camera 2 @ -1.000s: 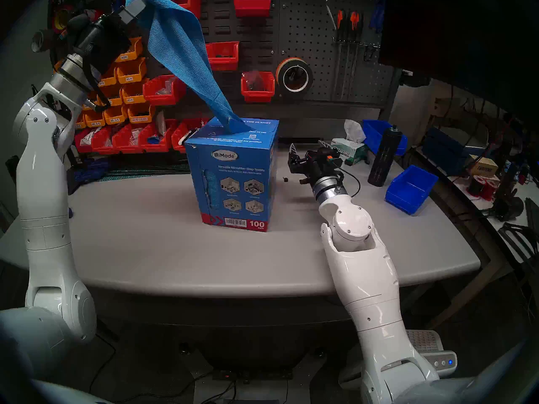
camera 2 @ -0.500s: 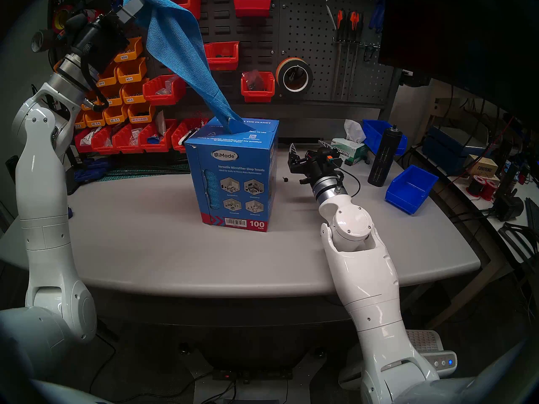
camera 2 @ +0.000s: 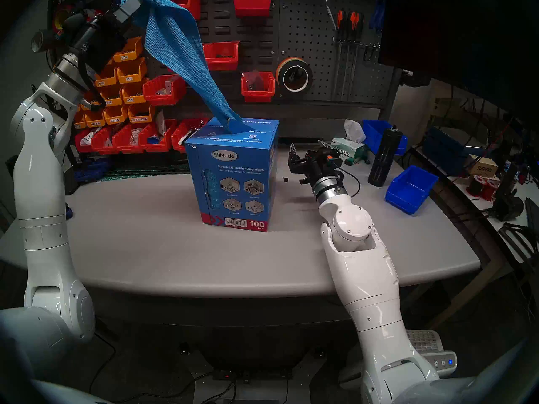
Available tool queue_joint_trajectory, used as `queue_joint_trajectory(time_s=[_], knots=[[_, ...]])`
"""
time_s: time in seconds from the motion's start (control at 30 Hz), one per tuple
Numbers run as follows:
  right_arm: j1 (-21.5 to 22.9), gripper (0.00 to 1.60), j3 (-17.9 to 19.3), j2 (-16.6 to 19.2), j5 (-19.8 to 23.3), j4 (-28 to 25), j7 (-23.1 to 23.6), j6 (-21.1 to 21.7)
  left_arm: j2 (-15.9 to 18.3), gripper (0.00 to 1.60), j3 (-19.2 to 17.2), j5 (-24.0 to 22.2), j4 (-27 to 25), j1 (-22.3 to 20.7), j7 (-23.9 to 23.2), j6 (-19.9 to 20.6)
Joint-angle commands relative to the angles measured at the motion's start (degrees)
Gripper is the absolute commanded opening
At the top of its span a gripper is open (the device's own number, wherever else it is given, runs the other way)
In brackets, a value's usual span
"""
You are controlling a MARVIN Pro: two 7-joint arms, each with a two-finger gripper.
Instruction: Take out a shop towel
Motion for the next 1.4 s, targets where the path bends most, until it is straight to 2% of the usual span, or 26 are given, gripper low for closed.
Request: queue_joint_trajectory(time_s=[0.0, 0.1, 0.17, 1.37], knots=[[1.47, 1.60, 0.11, -0.03, -0.03, -2.10, 0.08, -0.39, 0.19, 0.00, -0.78, -0.49, -1.11, -1.60, 0.17, -0.14], [1.47, 1.60, 0.11, -0.03, -0.03, -2.10, 0.08, -0.39, 0.27, 0.04, -0.74, -0.46, -1.01, -1.60, 0.19, -0.19], [1.47, 1.60, 0.11, -0.03, -0.03, -2.10, 0.08, -0.38, 0.26, 0.00, -0.75, -0.53, -0.96, -1.62, 0.23, -0.19], [1.48, 1.60, 0.38, 0.04, -0.70, -2.32, -0.72, -0.73, 0.06, 0.00, -0.88, -0.77, -1.07, -1.26, 0.22, -0.51]])
